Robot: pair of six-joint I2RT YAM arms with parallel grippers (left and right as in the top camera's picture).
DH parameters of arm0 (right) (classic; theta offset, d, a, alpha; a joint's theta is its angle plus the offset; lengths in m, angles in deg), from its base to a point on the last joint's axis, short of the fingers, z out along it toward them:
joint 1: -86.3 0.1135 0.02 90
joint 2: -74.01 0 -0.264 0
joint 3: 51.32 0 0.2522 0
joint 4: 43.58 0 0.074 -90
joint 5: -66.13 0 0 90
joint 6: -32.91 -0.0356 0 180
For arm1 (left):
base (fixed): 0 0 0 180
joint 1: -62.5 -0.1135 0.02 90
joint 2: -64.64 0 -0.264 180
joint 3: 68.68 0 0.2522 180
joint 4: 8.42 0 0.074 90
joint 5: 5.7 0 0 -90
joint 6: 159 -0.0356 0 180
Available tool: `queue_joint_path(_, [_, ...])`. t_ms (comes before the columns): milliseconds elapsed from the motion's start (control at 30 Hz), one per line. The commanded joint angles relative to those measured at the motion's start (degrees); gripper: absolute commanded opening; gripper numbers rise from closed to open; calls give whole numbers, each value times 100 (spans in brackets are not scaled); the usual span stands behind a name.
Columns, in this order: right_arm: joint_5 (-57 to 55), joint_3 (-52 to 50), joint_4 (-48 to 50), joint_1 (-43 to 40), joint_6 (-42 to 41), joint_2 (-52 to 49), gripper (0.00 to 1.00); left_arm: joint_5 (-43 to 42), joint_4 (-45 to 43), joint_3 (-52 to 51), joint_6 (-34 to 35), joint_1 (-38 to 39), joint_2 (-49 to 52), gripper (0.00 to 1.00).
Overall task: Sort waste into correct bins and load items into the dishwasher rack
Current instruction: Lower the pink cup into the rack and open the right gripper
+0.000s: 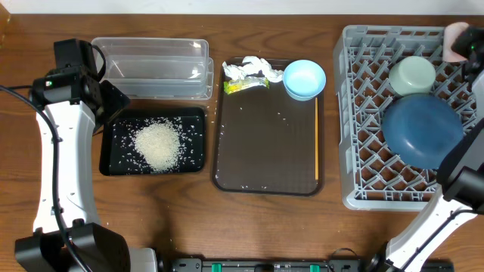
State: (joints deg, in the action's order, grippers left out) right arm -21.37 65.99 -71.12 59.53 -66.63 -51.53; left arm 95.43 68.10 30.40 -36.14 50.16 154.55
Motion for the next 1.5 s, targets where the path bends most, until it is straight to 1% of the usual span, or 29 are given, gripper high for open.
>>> queue_joint_path(0, [-15,-15,-243,-63,90,142,1,94,17,116,46,-20,20,97])
queue_joint_path(233, [-11,-15,-721,-164,85,409,1,94,17,116,46,-20,22,97])
queue_joint_path(433, [-11,-15,-914,-188,85,1001,1,94,17,116,46,-20,20,97])
queue_joint_path(533, [59,-15,-717,-168,85,1255,1,94,17,116,46,-20,20,97])
queue_joint_path(633, [437,-15,-151,-140,85,1292,1,94,17,116,46,-20,22,97])
queue_joint_path(833, [590,-15,682,76,173,962,1,94,17,116,46,-20,22,97])
queue_joint_path(933, [588,-15,1121,225,262,579,1,94,17,116,46,-20,20,98])
queue_joint_path(1100, [557,-15,1567,284,275,-9,1,94,17,116,46,-20,22,97])
queue_joint_path(1267, [125,-15,1672,258,282,-297,1,94,17,116,46,-20,20,97])
queue_joint_path(1467, [92,-15,1414,129,302,-339,1,94,17,116,46,-20,22,97])
